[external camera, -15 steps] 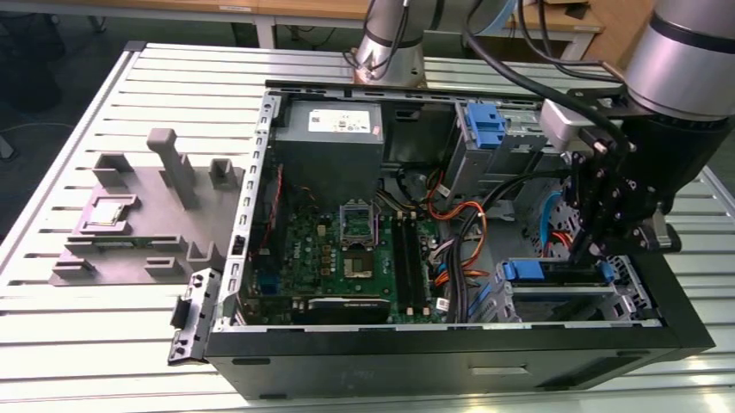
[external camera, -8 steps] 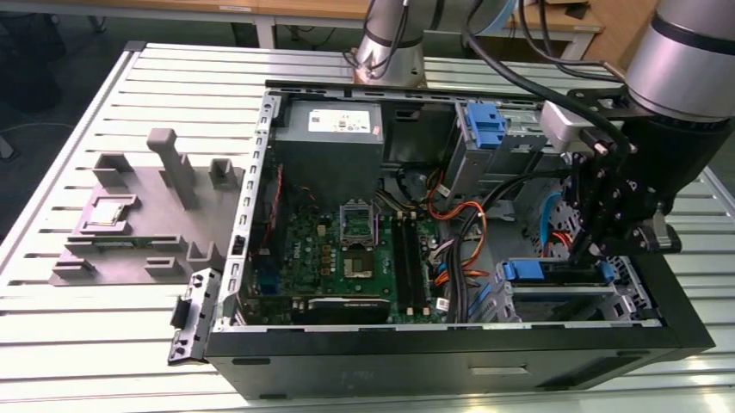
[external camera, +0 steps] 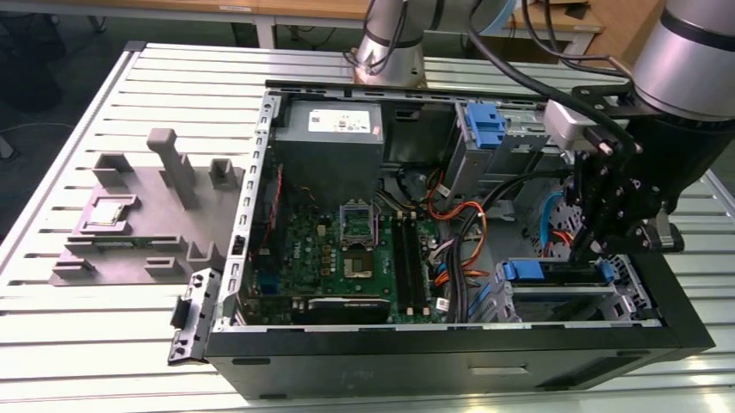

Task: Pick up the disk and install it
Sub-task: 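Insert the first disk wire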

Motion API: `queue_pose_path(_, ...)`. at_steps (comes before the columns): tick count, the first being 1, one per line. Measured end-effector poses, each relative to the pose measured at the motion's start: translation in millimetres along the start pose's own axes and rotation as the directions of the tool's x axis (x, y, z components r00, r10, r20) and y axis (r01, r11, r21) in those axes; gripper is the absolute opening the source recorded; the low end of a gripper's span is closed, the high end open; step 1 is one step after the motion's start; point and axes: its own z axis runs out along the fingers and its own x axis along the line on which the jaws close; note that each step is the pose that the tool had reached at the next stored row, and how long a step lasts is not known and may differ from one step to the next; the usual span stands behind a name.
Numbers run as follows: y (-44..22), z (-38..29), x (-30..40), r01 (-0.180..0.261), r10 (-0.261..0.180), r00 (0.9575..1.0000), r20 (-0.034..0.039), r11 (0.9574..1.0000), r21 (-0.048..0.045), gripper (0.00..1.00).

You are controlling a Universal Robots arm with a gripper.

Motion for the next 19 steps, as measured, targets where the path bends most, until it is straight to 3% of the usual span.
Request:
queue_pose_path(2, 0.0, 0.4, 2.4, -0.001, 0.001, 0.9999, 0.0128, 1.0, -0.0002, 0.17)
queue_pose_path(4, 0.0, 0.8, 4.2, -0.001, 0.001, 0.9999, 0.0165, 1.0, -0.0003, 0.17)
queue_pose_path(9, 0.0, 1.3, 7.6, -0.001, 0.001, 0.9998, 0.0177, 1.0, -0.0003, 0.17)
queue_pose_path(19, 0.1, 2.6, 10.2, -0.002, 0.002, 0.9996, 0.0279, 1.0, -0.0005, 0.17)
